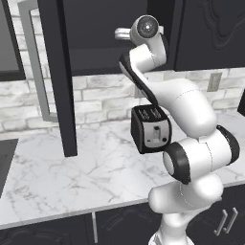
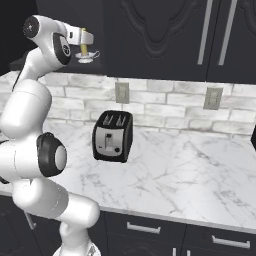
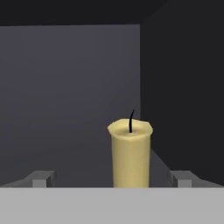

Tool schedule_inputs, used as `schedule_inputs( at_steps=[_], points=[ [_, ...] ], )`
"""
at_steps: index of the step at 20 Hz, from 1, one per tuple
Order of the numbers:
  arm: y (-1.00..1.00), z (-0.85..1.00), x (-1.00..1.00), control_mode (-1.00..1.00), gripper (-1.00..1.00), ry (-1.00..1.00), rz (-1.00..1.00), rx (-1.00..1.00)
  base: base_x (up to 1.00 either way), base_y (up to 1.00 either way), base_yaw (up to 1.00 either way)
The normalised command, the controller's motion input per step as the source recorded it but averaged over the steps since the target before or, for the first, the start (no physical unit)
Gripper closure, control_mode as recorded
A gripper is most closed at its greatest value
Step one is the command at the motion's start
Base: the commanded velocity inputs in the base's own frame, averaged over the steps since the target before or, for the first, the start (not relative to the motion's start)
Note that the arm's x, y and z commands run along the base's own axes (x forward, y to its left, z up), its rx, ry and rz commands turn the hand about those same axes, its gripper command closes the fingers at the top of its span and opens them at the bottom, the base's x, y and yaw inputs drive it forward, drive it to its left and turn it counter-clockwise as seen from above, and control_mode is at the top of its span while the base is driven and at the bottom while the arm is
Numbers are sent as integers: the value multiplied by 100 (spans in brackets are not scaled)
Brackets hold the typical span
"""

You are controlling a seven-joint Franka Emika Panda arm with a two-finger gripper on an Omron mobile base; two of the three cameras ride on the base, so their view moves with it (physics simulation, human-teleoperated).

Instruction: Get the candle and the beer from the cabinet and move them to the dining counter.

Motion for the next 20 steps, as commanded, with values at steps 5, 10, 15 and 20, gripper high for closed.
schedule_inputs(
  at_steps=[5, 10, 15, 20],
  points=[
    [0, 0, 17, -100, -100, 0, 0, 0, 0, 0, 0],
    [0, 0, 18, -100, -100, 0, 0, 0, 0, 0, 0],
    [0, 0, 9, -100, -100, 0, 0, 0, 0, 0, 0],
    [0, 0, 0, -100, -100, 0, 0, 0, 0, 0, 0]
  ],
)
